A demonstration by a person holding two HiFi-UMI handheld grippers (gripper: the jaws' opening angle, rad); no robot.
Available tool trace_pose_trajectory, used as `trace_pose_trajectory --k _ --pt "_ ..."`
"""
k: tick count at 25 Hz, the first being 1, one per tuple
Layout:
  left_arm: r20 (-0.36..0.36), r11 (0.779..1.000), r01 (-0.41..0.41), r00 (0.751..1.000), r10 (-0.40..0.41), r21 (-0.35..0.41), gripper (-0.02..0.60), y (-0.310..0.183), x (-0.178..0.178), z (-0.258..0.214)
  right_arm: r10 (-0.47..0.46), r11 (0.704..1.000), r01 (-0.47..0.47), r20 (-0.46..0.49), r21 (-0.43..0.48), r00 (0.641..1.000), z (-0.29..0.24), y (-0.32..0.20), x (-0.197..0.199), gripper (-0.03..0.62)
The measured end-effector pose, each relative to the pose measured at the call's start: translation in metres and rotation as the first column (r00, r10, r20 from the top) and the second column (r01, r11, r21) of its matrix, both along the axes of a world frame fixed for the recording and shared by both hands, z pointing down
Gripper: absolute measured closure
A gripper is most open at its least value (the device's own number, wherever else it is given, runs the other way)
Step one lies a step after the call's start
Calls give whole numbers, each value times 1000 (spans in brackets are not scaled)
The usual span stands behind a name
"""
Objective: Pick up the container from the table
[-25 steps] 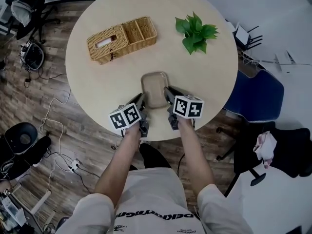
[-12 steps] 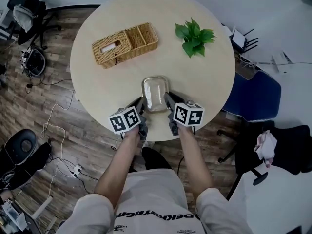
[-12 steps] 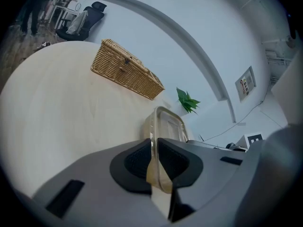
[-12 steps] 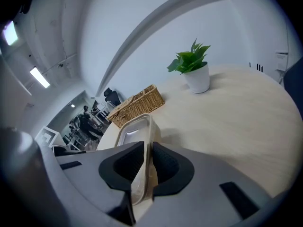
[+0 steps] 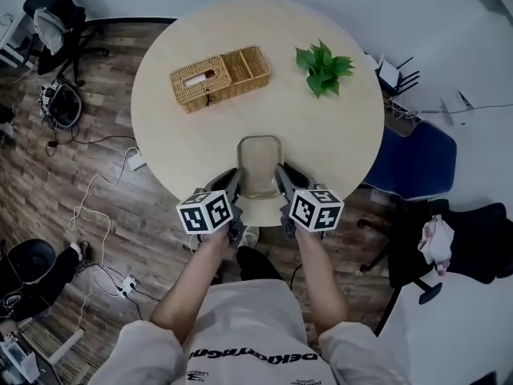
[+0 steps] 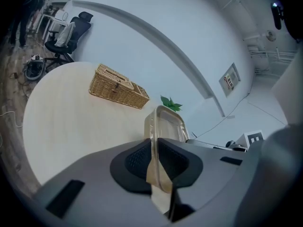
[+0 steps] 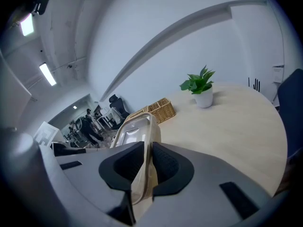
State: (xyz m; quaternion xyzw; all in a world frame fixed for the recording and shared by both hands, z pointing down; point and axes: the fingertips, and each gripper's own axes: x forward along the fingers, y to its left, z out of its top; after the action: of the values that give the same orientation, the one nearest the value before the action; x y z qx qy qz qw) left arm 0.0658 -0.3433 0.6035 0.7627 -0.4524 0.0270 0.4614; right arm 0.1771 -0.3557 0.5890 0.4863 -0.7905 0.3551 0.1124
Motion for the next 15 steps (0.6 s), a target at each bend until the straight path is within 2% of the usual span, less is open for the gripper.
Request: trace_pose_trajectory --k 4,9,15 --pt "3 999 -28 1000 28 38 528 23 -12 -23 19 999 -20 12 32 1000 -22 25 -11 510" --pt "44 993 -58 998 54 102 528 52 -31 -52 35 996 -36 7 83 999 -51 59 -30 510" --pt "86 974 -100 993 84 205 528 84 -48 -98 60 984 -60 5 167 998 -97 96 -47 510"
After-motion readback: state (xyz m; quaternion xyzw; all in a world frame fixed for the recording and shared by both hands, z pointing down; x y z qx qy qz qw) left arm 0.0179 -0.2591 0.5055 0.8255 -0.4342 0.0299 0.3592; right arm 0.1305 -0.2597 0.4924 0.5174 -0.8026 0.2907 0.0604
